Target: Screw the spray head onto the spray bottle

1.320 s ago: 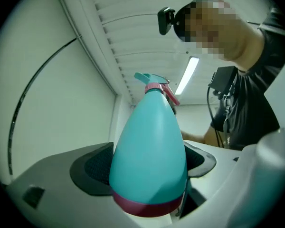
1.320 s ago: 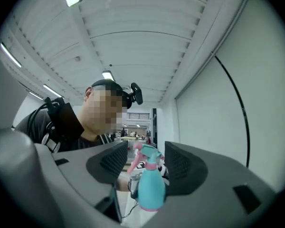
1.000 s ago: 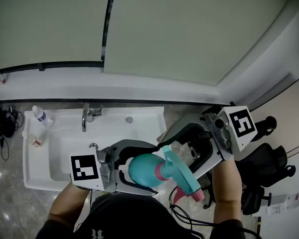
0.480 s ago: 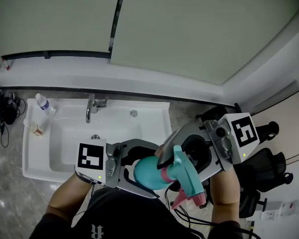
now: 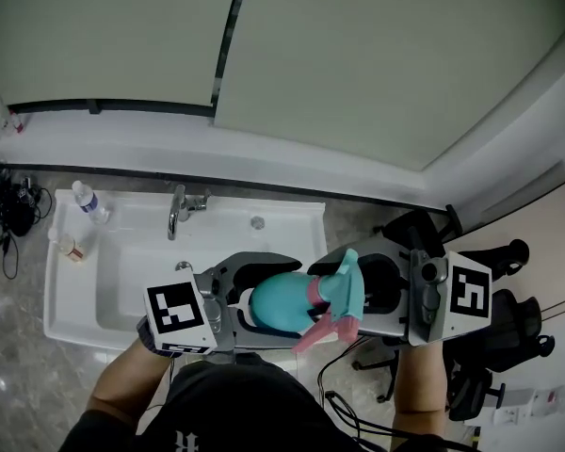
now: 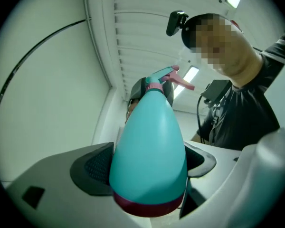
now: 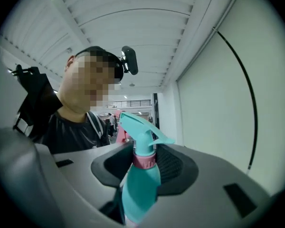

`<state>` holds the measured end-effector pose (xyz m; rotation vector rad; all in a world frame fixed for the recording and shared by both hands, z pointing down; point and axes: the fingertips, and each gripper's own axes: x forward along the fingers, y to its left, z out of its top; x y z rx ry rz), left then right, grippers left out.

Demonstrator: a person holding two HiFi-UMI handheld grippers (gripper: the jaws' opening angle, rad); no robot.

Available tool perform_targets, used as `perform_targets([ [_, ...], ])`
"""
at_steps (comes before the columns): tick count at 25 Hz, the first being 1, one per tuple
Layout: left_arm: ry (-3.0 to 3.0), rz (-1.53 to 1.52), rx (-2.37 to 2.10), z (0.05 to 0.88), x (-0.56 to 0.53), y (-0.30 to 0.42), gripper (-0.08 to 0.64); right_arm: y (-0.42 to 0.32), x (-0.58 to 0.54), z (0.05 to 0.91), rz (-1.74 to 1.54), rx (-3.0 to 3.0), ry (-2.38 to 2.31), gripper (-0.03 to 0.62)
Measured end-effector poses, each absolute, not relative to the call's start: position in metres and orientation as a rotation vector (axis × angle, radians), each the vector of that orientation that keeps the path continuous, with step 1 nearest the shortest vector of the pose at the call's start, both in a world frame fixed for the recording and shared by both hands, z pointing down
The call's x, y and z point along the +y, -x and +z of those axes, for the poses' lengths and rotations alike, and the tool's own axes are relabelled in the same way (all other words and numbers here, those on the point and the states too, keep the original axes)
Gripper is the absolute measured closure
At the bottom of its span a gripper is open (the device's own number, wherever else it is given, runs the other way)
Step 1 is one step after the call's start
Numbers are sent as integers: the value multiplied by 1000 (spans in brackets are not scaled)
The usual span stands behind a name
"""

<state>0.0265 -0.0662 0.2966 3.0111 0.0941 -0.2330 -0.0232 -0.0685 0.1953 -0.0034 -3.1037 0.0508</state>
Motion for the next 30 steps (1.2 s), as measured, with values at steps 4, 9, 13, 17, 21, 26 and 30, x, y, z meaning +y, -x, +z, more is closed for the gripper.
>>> perform_targets([
  [4, -3069, -105, -166, 309, -85, -24, 141, 17, -87, 209, 112, -3048, -250, 442],
  [9, -3098, 58, -576, 323, -117, -20, 141, 4, -118, 232, 257, -2924, -586, 442],
  [13, -3071, 198, -886, 341, -139, -17, 141, -5, -142, 252, 440, -2835, -828, 442],
  [17, -3013, 251, -897, 359, -145, -23, 141, -15, -156, 271, 656, -2765, -981, 442],
  [21, -2945, 119, -647, 361, -135, -31, 141, -16, -154, 273, 700, -2744, -1000, 440],
  [26, -2875, -87, -412, 342, -125, -38, 141, -13, -139, 261, 598, -2774, -928, 408],
  [30, -2902, -176, -272, 328, -113, -38, 141, -13, -114, 241, 549, -2883, -774, 367],
])
